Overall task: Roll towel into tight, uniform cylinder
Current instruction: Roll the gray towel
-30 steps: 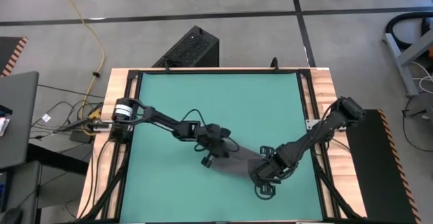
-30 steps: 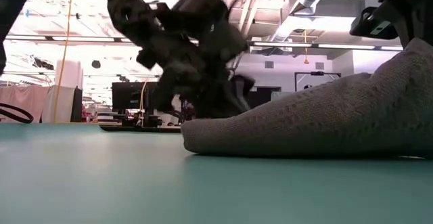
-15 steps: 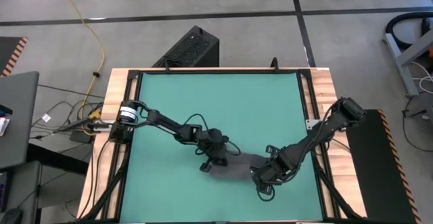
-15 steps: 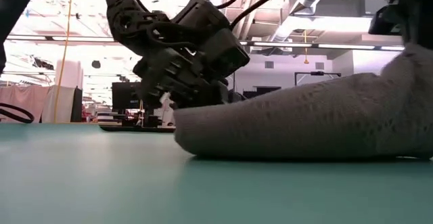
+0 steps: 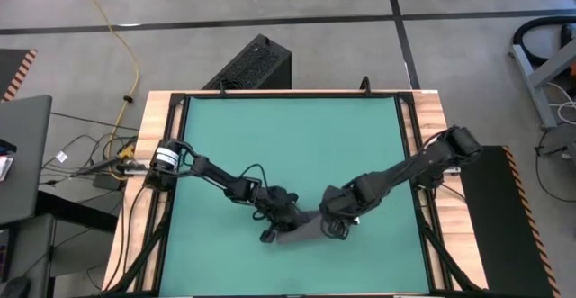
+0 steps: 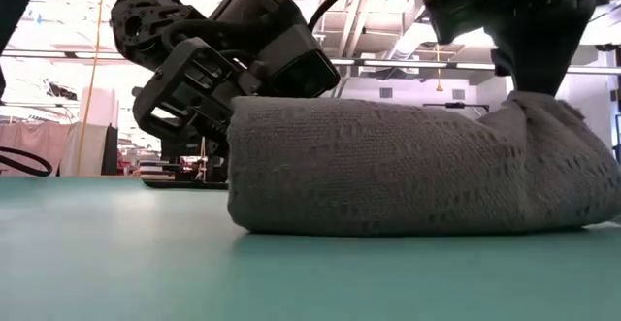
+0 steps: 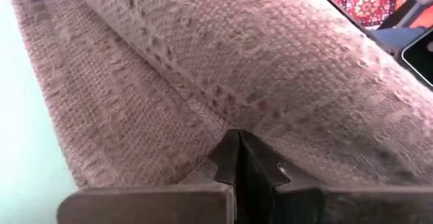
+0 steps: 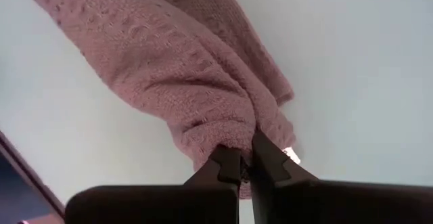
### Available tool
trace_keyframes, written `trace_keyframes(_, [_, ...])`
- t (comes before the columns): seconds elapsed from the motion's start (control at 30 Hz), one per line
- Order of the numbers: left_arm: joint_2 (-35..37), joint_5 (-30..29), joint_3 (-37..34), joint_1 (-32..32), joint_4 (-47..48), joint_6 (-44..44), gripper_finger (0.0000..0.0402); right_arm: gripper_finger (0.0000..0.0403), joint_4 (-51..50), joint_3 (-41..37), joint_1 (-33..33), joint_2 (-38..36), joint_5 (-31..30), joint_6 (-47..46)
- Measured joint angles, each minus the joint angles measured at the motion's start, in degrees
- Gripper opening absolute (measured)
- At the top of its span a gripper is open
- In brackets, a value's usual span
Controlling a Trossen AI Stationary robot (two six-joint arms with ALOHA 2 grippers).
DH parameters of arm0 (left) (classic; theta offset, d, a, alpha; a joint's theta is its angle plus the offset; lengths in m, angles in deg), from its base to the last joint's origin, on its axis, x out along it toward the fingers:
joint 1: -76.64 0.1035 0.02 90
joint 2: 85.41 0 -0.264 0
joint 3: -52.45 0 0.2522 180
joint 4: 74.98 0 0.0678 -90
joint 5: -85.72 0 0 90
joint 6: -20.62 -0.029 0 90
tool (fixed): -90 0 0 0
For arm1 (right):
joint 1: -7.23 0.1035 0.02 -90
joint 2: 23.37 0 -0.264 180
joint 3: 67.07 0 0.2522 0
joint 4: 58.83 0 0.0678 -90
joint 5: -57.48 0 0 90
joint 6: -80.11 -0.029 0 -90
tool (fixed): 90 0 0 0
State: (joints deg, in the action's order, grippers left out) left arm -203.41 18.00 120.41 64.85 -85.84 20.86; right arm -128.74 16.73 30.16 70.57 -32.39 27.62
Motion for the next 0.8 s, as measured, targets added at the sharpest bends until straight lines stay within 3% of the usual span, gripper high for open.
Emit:
trace_keyframes(0.37, [0.0,0.1,-0.1,-0.7,-2.3,5.0,0.0000,0.0021,2.3,-4.2,-1.8,2.4,0.6,1.7])
trace_keyframes(0.6, [7.5,-1.9,-0.4,-1.1,5.5,6.7,0.0000,0.0021,4.5,-6.6,-2.2,3.8,1.2,3.3])
trace_keyframes(0.7, [13.0,-5.7,-0.3,-1.8,13.3,5.1,0.0000,0.0021,5.1,-6.6,-2.5,4.7,0.6,4.6])
trace_keyframes(0.8, [18.6,-13.4,-0.3,-3.2,20.8,3.9,0.0000,0.0021,5.6,-6.6,-2.9,4.7,0.5,5.0])
